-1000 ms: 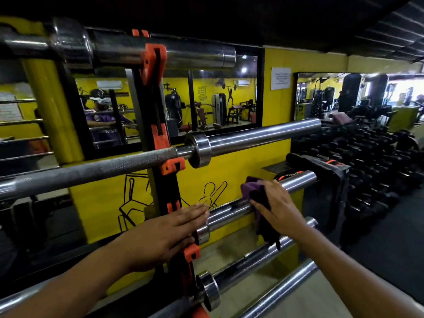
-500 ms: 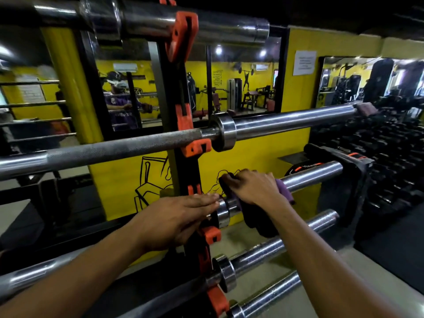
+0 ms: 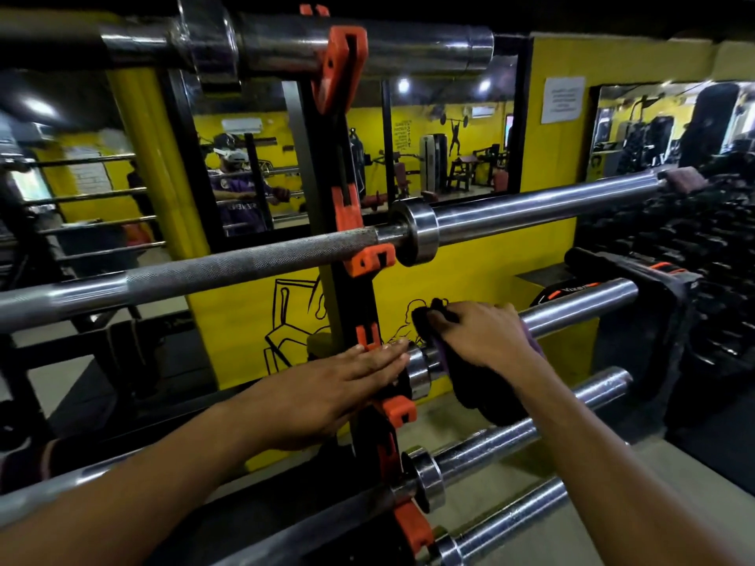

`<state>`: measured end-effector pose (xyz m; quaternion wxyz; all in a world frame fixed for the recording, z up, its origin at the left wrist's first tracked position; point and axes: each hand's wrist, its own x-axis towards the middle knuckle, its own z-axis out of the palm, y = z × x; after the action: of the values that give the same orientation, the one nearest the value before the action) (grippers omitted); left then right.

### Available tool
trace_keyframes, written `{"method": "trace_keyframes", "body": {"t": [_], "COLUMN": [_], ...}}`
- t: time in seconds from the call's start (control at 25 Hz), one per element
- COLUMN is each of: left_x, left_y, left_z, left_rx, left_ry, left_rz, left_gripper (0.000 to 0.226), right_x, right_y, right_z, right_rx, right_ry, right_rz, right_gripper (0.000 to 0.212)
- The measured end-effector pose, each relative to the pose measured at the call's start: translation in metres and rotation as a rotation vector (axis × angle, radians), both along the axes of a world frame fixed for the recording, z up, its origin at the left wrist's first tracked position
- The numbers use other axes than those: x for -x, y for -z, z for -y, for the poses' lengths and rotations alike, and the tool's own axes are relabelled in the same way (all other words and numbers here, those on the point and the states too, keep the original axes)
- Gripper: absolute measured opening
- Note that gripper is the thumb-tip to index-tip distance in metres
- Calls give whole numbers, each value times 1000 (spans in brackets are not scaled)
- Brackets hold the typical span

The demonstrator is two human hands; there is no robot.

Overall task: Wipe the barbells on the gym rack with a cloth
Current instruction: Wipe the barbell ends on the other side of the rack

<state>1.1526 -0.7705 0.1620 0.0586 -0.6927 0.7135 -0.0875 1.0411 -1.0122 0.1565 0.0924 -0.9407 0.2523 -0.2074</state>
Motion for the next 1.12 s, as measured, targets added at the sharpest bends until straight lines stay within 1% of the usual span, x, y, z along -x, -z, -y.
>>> {"method": "trace_keyframes", "body": {"t": [0.04, 0.08, 0.16, 0.24, 0.28, 0.32, 0.4, 0.44, 0.48, 0.52, 0.56, 0.6, 0.64, 0.72, 0.8, 0.84, 0.88, 0.92, 0.96, 1.04, 1.08, 1.12], "left_x": [0, -1, -1, 2, 4, 7, 10, 12, 15, 17, 17, 15, 13, 7, 6, 7, 11, 17, 23, 31, 31, 29], "left_y": [2, 3, 2, 0, -1, -2, -8, -9, -9, -11, -10, -9, -8, -3, -1, -3, -9, -15, -23, -31, -29, -22], "left_z": [0, 1, 1, 1, 1, 1, -1, -3, -4, -4, -4, -5, -6, -7, -6, -4, 1, 10, 21, 45, 56, 66], "left_rx": [16, 15, 5, -6, -9, -20, -34, -29, -20, -5, 8, 17, 23, 72, 130, 173, 226, 267, 285, 255, 227, 219], "left_ry": [4, -2, -22, -27, -25, -30, -42, -49, -56, -60, -62, -70, -76, -48, -18, -5, 16, 49, 77, 82, 76, 84], "left_rz": [2, 4, -3, -20, -29, -45, -71, -69, -62, -61, -63, -68, -71, -49, -16, -10, -11, -22, -28, -38, -40, -32], "left_gripper": [65, 63, 62, 62, 61, 60, 62, 63, 64, 64, 62, 61, 60, 61, 65, 67, 67, 65, 63, 60, 59, 58], "right_x": [-8, -11, -1, 19, 24, 26, 16, 8, 0, -2, -1, 4, 14, 44, 73, 83, 91, 99, 102, 105, 107, 111], "right_y": [-1, 6, 36, 61, 60, 51, 22, 10, 3, 0, 4, 14, 25, 41, 45, 48, 56, 62, 69, 77, 81, 84], "right_z": [-11, -21, -39, -35, -25, -16, -13, -17, -22, -27, -29, -30, -34, -44, -51, -50, -38, -23, -2, 37, 56, 79], "right_rx": [20, 72, 185, 236, 243, 202, 37, 21, 57, 105, 128, 101, 14, -292, -666, -807, -900, -1016, -1147, -1451, -1572, -1595], "right_ry": [1, -3, -56, -164, -183, -168, -45, -12, -7, -8, -24, -70, -144, -224, -105, 49, 248, 430, 532, 548, 500, 435], "right_rz": [-30, 6, 255, 468, 467, 413, 193, 86, 12, 2, 53, 157, 300, 619, 960, 1120, 1234, 1287, 1357, 1549, 1625, 1684], "right_gripper": [52, 54, 53, 57, 61, 63, 54, 49, 46, 47, 47, 45, 41, 32, 26, 27, 30, 37, 42, 39, 37, 38]}}
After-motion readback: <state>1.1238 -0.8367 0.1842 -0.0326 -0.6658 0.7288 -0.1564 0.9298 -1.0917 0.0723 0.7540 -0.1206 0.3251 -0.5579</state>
